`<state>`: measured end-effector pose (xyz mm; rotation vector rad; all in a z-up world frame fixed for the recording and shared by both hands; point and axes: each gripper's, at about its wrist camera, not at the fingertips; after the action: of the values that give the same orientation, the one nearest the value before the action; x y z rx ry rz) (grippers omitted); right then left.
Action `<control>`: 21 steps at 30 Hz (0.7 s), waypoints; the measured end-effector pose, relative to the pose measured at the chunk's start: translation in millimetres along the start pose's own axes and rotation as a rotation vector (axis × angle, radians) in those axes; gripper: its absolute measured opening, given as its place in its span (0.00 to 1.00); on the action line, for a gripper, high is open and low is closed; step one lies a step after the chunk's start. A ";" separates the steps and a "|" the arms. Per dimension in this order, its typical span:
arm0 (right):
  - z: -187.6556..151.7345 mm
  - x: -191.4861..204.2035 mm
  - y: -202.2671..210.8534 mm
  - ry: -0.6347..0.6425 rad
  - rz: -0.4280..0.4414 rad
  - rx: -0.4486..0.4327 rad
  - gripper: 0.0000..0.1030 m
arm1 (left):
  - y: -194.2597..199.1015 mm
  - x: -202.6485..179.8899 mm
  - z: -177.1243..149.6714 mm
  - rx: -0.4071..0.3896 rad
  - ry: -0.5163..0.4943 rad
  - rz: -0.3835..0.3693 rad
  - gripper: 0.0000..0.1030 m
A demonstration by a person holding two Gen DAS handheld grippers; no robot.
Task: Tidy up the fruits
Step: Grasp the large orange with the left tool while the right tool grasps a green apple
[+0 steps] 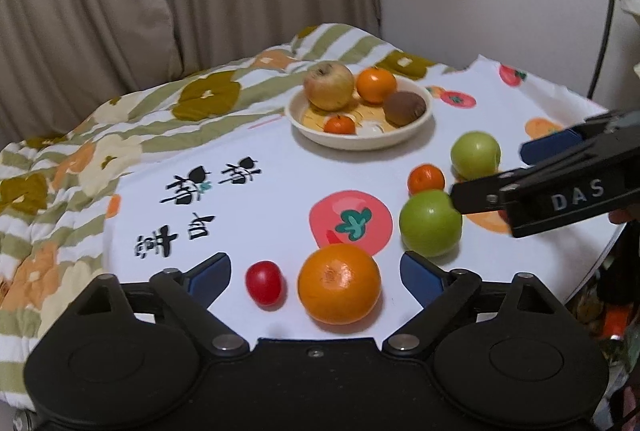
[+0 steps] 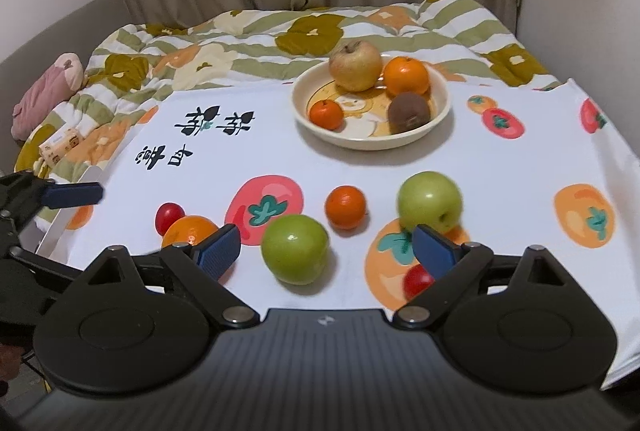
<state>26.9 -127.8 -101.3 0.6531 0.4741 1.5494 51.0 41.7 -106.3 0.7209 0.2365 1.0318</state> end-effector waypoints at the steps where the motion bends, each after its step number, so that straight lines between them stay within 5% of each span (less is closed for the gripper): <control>1: -1.0 1.8 -4.2 0.003 0.003 0.001 1.00 | -4.4 -1.1 -1.4 0.004 -0.009 -0.005 0.89; 10: -8.7 6.1 -24.0 0.003 0.004 0.017 1.00 | -33.1 -10.3 -9.4 0.043 -0.073 -0.045 0.74; 21: -10.1 6.1 -33.6 0.008 0.012 0.035 0.96 | -48.2 -11.8 -11.5 0.076 -0.082 -0.057 0.67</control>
<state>45.6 -117.9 -130.1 0.6782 0.5048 1.5587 72.8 21.7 -147.7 0.8192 0.2252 0.9413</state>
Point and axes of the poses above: each gripper's, at about its wrist camera, not at the fingertips, and y roughly against the way its jaws point, x to its left, z to its top, and after that the axes turned 2 degrees about -x, right-handed
